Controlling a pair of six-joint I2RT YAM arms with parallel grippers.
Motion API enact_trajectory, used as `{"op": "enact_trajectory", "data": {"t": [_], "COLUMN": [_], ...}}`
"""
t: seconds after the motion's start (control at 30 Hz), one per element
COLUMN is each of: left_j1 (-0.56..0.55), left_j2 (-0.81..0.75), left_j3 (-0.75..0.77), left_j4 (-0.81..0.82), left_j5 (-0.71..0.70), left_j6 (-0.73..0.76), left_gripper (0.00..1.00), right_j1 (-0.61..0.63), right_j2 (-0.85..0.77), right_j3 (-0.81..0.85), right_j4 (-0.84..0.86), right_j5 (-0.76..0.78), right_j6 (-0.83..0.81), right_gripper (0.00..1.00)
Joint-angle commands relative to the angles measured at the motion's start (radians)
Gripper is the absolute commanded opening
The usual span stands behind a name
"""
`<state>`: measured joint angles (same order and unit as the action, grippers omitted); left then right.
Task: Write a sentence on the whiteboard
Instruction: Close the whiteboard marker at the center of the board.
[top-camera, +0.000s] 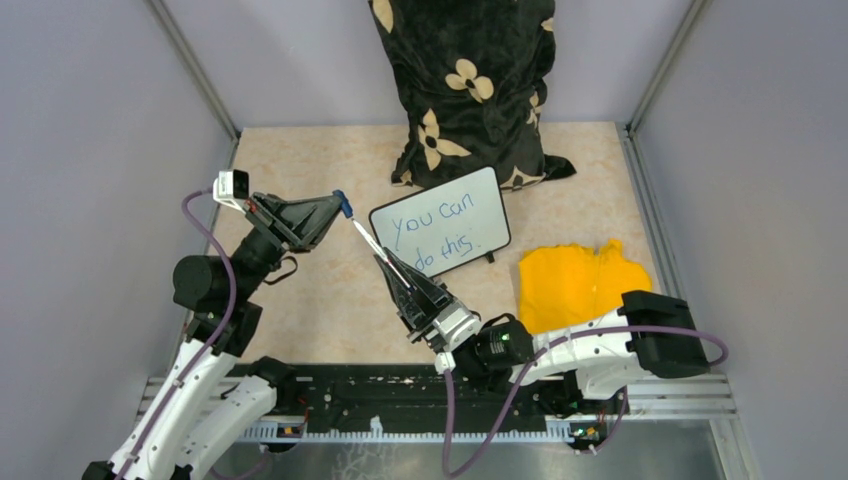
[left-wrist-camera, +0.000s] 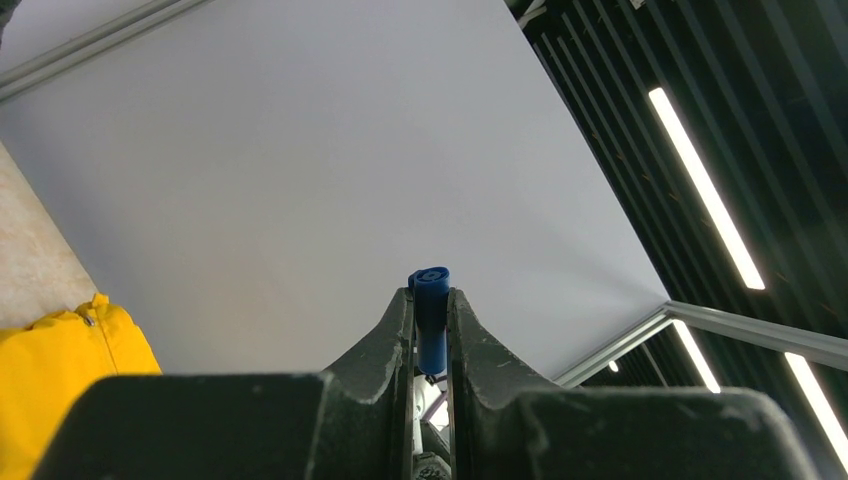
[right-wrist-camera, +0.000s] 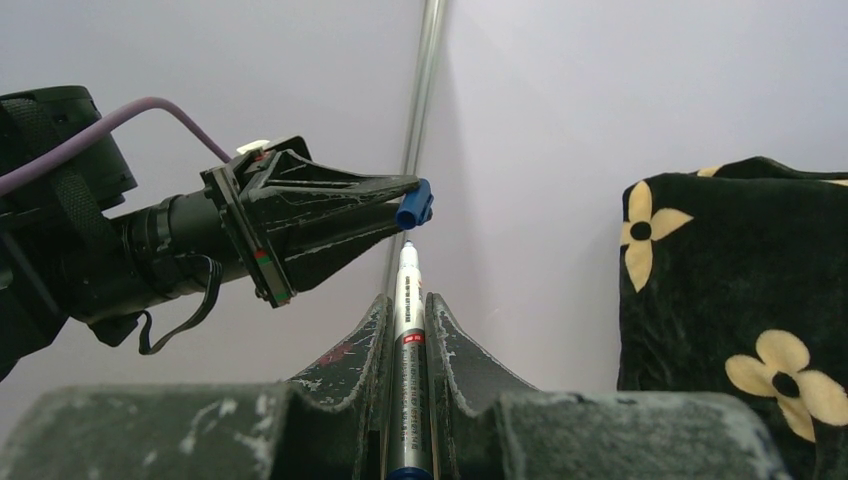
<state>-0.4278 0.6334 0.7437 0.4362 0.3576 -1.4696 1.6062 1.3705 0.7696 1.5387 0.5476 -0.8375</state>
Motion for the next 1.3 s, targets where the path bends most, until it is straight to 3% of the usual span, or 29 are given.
{"op": "enact_trajectory", "data": {"t": [0.0,1.27], "left_j1": [-0.003,-0.003], "left_j2": [-0.015,-0.008], "left_j3": [-0.008,-0.018], "left_j4": [0.002,-0.017], "left_j5": [0.006,-0.008], "left_j6": [0.008,0.022], "left_gripper": [0.0,0.0], "right_j1": [0.009,0.009], "right_j2": [-0.005,-0.006], "right_j3": [0.054,0.052], "right_j4": [0.112,0.11], "right_j5": [0.002,0.004], "right_j6": [-0.003,-0.004], "right_gripper": [0.0,0.0]}}
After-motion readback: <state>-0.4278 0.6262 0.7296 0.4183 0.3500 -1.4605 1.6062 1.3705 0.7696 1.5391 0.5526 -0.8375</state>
